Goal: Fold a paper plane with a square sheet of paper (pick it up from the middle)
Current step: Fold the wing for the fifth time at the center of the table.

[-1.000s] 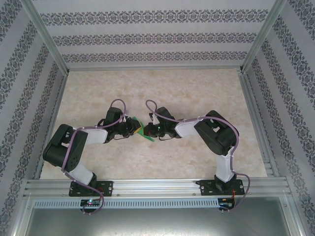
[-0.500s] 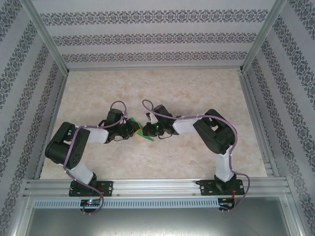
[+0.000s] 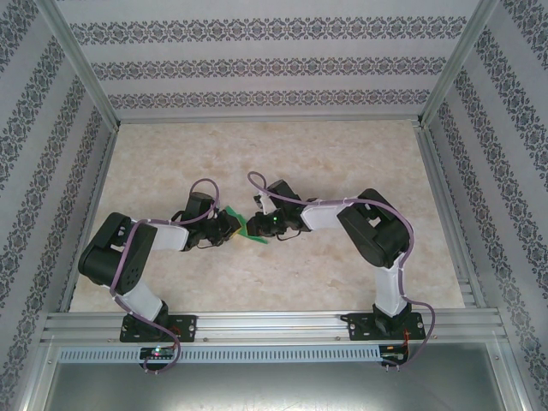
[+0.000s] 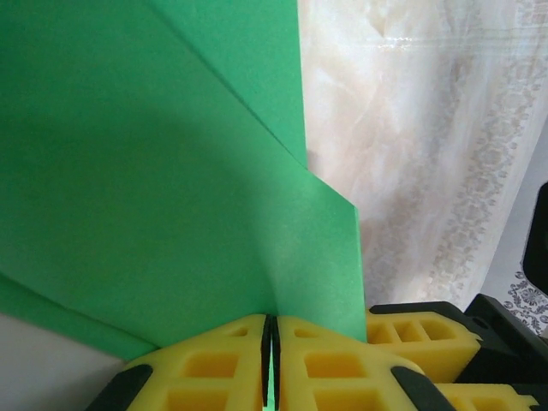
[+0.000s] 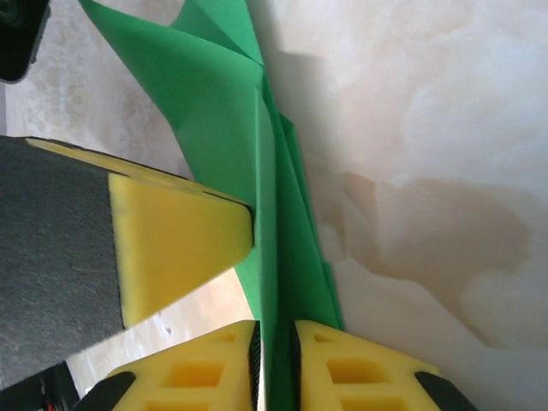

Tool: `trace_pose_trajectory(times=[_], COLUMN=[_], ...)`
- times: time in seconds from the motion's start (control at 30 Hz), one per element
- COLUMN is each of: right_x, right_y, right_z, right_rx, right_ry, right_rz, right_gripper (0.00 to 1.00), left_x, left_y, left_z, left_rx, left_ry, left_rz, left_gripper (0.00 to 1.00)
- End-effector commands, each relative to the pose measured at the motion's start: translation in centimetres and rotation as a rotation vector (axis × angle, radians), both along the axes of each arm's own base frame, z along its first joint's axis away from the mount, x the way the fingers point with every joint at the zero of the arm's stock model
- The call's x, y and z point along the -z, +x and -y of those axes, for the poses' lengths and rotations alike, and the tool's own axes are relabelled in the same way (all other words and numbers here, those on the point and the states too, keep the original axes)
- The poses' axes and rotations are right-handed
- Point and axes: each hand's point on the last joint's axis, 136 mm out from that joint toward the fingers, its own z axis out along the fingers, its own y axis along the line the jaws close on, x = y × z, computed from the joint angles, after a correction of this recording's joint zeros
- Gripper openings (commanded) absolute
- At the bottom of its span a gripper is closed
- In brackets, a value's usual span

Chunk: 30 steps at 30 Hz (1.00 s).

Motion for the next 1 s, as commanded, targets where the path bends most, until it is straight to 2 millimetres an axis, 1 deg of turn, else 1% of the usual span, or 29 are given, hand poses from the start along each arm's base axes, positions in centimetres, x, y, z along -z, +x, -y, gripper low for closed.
trace_pose_trajectory(times=[0.0, 0.1, 0.23, 0.37, 0.53, 0.7, 0.97], right_x=[-1.4, -1.6, -1.2, -0.9, -1.4, -1.2, 0.0], right_y=[-0.6, -1.0, -1.3, -1.7, -2.2, -2.1, -2.5], right_z=[1.2, 1.7, 2.1, 2.0, 1.4, 1.3, 1.7], right_rx=[-0.055, -0.080, -0.091, -0.109, -0.148, -0.164, -0.172], right_ry=[-0.012, -0.015, -0.027, -0.020, 0.006, -0.011, -0.029], right_rz=[0.003, 0.001, -0.015, -0.026, -0.017, -0.008, -0.033], right_gripper=[0.21, 0.21, 0.20, 0.20, 0.22, 0.22, 0.12], left_x=[2.2, 2.1, 2.2, 2.2, 2.3, 2.5, 2.5], left_y=[-1.6, -1.5, -1.5, -1.5, -1.5, -1.5, -1.6], left_z=[-0.8, -0.7, -0.6, -0.5, -0.5, -0.5, -0.5], left_rx=[-0.017, -0.016, -0.013, -0.009, -0.008, -0.008, -0.003], left_ry=[0.049, 0.045, 0.043, 0.037, 0.038, 0.038, 0.040], left_rz=[-0.081, -0.076, -0.078, -0.077, -0.085, -0.093, -0.097], left_gripper=[0.14, 0.14, 0.14, 0.14, 0.14, 0.14, 0.14])
